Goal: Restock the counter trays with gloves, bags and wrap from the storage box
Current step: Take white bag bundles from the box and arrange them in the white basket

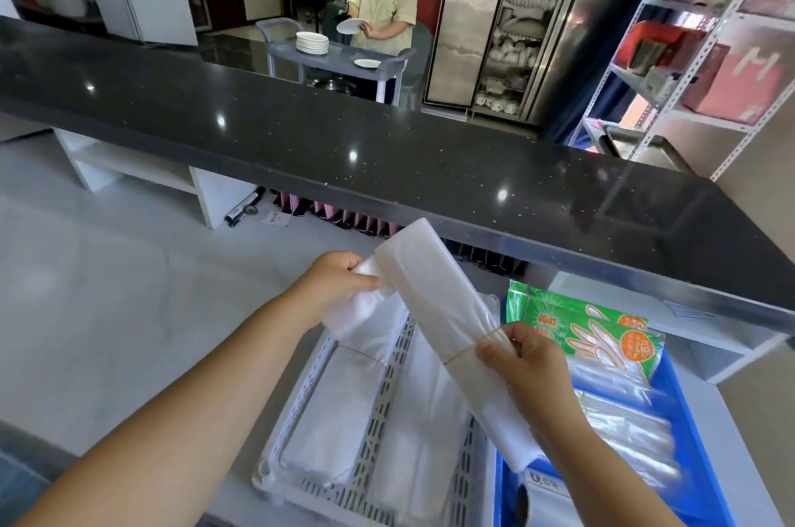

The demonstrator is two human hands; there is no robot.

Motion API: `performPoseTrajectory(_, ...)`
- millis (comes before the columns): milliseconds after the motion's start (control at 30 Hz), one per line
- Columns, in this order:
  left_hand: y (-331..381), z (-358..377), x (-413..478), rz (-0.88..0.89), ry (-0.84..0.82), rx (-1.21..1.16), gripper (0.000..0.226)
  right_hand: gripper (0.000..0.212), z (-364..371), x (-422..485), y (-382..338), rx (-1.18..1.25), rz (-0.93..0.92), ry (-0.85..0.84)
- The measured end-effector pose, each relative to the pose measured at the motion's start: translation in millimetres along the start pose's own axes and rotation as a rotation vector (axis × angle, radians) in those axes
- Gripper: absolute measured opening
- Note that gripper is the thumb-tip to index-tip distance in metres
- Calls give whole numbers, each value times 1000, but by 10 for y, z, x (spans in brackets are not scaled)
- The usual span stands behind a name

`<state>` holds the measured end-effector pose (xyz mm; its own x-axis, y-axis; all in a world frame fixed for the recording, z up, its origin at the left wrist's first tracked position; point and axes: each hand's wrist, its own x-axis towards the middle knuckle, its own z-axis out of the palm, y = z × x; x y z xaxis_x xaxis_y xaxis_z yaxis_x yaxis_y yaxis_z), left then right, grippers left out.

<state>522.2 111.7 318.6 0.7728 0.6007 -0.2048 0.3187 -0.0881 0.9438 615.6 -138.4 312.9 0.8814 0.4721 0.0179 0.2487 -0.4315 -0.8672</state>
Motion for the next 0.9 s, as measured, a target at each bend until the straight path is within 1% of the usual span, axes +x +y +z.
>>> performPoseTrajectory(67,-77,-52,13,-16,56,11,26,14,86,5,-25,-20,36,-4)
performPoseTrajectory(133,-132,-62,36,-12,110,5,16,14,229,-6,-59,3,96,-33)
performPoseTrajectory(200,-159,-28,82,-7,163,9,5,13,410,-36,-89,98,182,-75)
performPoseTrajectory(267,-196,42,135,-13,166,34,17,9,590,-69,-110,178,269,-96)
performPoseTrajectory(367,-329,167,153,-29,112,128,31,6,772,-113,-112,307,367,-69)
performPoseTrajectory(433,-432,268,106,-82,71,32,27,9,828,-135,-101,391,416,-33)
performPoseTrajectory(467,-468,323,63,-135,46,-82,23,10,846,-148,-96,420,436,-18)
performPoseTrajectory(533,-516,420,-2,-251,-9,-317,21,9,879,-167,-82,462,467,7)
performPoseTrajectory(567,-535,454,-23,-281,-40,-378,21,8,893,-174,-80,477,476,13)
performPoseTrajectory(633,-558,495,-47,-280,-82,-419,16,6,928,-188,-84,494,480,-4)
performPoseTrajectory(700,-561,498,-48,-266,-79,-461,9,4,967,-213,-92,494,470,-58)
performPoseTrajectory(733,-555,491,-39,-262,-68,-475,12,6,988,-226,-91,486,464,-94)
performPoseTrajectory(833,-481,393,-48,-262,18,-464,21,23,1015,-245,-41,346,402,-242)
performPoseTrajectory(900,-432,273,-43,-237,92,-462,24,22,995,-238,17,185,294,-337)
